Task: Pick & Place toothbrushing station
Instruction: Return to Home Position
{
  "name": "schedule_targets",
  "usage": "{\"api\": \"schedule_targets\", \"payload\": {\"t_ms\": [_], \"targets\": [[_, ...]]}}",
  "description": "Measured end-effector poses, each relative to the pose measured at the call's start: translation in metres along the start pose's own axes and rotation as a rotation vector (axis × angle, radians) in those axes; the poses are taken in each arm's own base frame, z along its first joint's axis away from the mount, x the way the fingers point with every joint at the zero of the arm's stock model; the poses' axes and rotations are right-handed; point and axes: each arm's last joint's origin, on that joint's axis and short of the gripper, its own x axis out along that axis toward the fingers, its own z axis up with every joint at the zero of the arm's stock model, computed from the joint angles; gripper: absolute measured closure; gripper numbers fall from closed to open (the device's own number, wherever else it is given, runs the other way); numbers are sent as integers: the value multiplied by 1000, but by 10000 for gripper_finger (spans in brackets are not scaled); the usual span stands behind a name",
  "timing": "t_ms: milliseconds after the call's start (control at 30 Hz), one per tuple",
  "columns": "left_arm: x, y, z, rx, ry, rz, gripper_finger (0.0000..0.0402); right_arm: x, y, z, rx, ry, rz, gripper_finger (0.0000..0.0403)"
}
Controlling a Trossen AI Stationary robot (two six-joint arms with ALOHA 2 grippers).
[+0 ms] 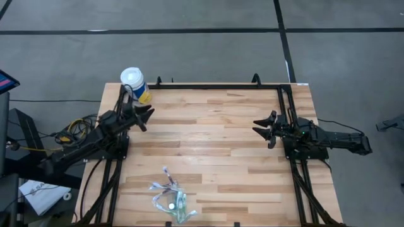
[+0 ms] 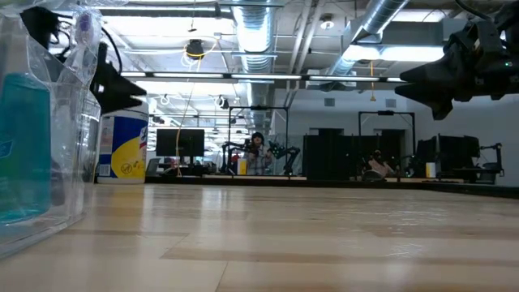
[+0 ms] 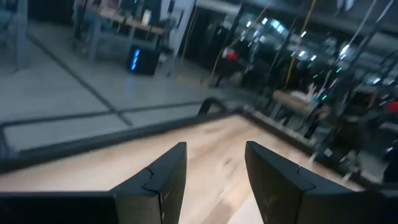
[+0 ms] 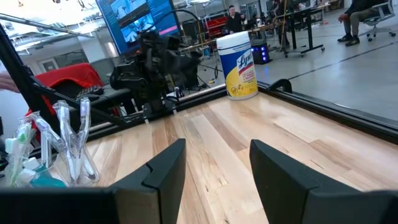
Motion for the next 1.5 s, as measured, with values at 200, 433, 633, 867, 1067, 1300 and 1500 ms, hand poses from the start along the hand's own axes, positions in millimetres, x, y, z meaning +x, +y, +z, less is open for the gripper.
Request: {"api": "schedule_targets", "payload": {"t_ms": [200, 433, 633, 867, 1067, 1300, 1500], "targets": [[-5, -4, 11, -12, -128, -50, 243, 0, 0, 0, 0, 0, -2, 234], [-5, -5, 13, -14, -141, -59, 243, 0, 0, 0, 0, 0, -3, 234], [-5, -5, 13, -14, -145, -61, 243, 0, 0, 0, 0, 0, -3, 234], [-5, -5, 13, -15, -146, -62, 243, 0, 0, 0, 0, -1, -3, 234], [-5, -5, 13, -15, -147, -63, 243, 0, 0, 0, 0, -1, -3, 234], [-5, -5, 13, -15, -148, -63, 243, 0, 0, 0, 0, 0, -3, 234], [-5, -5, 14, -15, -149, -63, 243, 0, 0, 0, 0, 0, -3, 234]]}}
